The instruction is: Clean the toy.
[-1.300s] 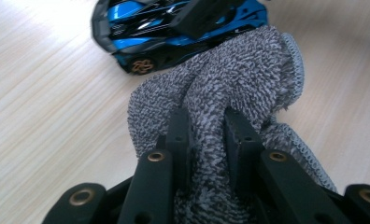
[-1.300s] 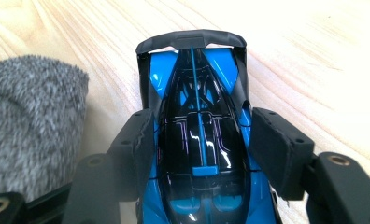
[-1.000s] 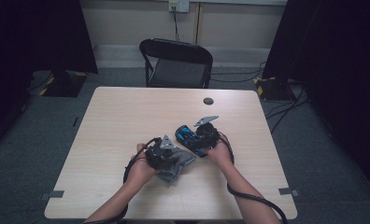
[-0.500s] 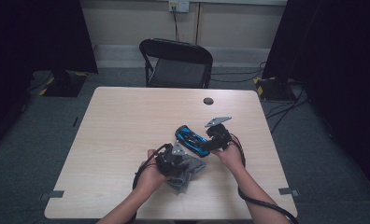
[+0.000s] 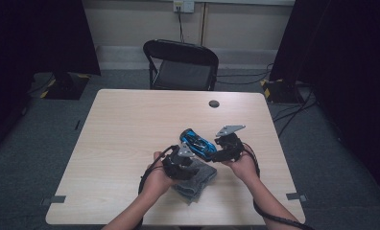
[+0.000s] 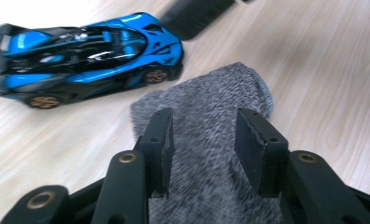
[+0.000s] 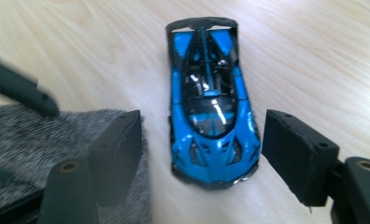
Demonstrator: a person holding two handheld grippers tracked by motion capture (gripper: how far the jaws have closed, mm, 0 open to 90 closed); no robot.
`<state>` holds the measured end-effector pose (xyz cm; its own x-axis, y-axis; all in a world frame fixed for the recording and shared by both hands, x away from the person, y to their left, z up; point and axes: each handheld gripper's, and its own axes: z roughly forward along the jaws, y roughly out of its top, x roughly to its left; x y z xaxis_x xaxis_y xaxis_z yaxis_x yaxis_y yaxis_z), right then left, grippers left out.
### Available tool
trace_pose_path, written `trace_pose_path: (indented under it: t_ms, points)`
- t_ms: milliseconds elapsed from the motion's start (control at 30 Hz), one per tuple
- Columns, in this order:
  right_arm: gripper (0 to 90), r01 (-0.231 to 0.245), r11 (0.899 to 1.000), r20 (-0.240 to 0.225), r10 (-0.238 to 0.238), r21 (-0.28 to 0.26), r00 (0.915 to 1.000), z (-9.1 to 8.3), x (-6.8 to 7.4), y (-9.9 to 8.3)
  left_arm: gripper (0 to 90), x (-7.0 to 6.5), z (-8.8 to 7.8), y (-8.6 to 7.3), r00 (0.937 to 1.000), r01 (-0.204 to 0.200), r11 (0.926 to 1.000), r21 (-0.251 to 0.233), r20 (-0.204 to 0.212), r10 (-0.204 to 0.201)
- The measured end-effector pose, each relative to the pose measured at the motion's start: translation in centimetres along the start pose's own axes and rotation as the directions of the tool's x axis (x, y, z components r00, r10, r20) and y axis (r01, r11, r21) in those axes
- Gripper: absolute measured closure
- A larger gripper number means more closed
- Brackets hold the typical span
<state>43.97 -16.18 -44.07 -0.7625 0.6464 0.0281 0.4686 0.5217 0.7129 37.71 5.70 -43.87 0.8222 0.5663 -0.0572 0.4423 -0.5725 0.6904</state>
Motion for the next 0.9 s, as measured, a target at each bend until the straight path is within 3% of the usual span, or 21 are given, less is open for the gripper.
trace_pose_path:
  t_ms: [200,400,533,700,900]
  points:
    - [34.9,0.019,1.000,-0.055,-0.019,-0.013,0.9983,-0.5,1.4,-0.9,58.6,1.6,-1.2,-1.4,0.9988,0.044,0.9990,-0.005,-0.020,-0.044]
    - [41.8,0.042,0.999,-0.105,-0.042,0.001,0.9936,-0.6,2.8,-2.0,63.5,2.8,-1.4,-3.1,0.9972,0.062,0.9977,0.029,-0.044,-0.061]
    - [43.4,0.038,0.999,-0.135,-0.037,0.002,0.9901,-0.7,3.4,-2.9,63.6,3.3,-1.3,-3.8,0.9965,0.078,0.9958,0.048,-0.035,-0.077]
    - [46.4,0.082,0.996,-0.136,-0.075,0.047,0.9878,0.1,4.0,-4.0,66.7,2.9,-1.2,-4.5,0.9985,0.055,0.9956,0.077,-0.012,-0.054]
    - [46.6,0.097,0.994,-0.125,-0.091,0.046,0.9881,1.3,4.4,-4.2,69.6,1.4,-0.9,-5.0,0.9994,0.013,0.9940,0.109,0.030,-0.016]
